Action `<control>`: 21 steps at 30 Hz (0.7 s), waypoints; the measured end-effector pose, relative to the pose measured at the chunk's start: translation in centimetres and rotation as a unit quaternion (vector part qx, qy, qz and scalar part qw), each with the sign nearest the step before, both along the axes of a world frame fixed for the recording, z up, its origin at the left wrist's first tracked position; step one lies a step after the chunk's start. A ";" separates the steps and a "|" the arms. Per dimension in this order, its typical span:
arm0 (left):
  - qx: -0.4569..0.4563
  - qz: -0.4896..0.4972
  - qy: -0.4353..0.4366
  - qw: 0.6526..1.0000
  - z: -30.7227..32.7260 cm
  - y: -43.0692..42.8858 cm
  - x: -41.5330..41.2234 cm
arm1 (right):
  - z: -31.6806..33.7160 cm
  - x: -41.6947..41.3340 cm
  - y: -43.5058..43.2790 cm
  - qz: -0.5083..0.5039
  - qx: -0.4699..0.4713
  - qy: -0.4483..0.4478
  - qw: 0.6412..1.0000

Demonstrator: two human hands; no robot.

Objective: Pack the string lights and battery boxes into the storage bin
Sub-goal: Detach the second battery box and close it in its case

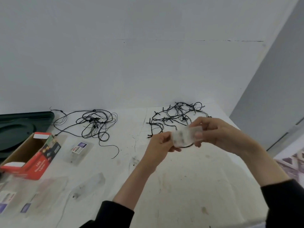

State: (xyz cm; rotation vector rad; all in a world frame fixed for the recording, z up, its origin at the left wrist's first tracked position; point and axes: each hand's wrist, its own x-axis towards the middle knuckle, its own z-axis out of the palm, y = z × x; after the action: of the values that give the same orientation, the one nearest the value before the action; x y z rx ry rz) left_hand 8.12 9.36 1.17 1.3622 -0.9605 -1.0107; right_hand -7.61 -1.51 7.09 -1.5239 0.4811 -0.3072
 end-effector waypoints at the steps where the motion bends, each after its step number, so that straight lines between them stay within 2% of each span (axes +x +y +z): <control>1: 0.003 -0.018 0.023 1.000 0.1 0.1 -0.2 | -0.2 0.3 0.0 -0.044 0.033 -0.036 0.998; 4: 0.003 -0.067 0.085 0.994 0.9 0.2 -0.4 | -0.4 1.4 -0.1 -0.152 0.073 -0.108 0.980; 7: 0.004 -0.101 0.100 0.990 2.0 0.2 -0.3 | 1.1 2.4 -0.4 -0.232 0.032 -0.159 0.959; 10: 0.000 -0.125 0.113 0.986 3.3 0.3 -0.1 | 3.5 3.1 -0.7 -0.284 -0.062 -0.190 0.938; 13: 0.000 -0.133 0.100 0.986 5.1 0.5 0.6 | 6.1 3.8 -1.4 -0.315 -0.220 -0.183 0.905; 18: 0.004 -0.142 0.014 0.990 9.5 1.5 2.8 | 10.9 4.3 -2.9 -0.390 -0.484 -0.151 0.769; 21: 0.004 -0.096 -0.092 0.991 13.2 2.3 4.6 | 12.5 4.5 -3.7 -0.375 -0.622 -0.104 0.680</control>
State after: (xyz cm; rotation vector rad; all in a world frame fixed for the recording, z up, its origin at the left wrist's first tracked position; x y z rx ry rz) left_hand 12.76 11.68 14.42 1.4085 -1.2464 -1.0454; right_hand -3.14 -5.21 19.59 -2.4736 0.7603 -1.7280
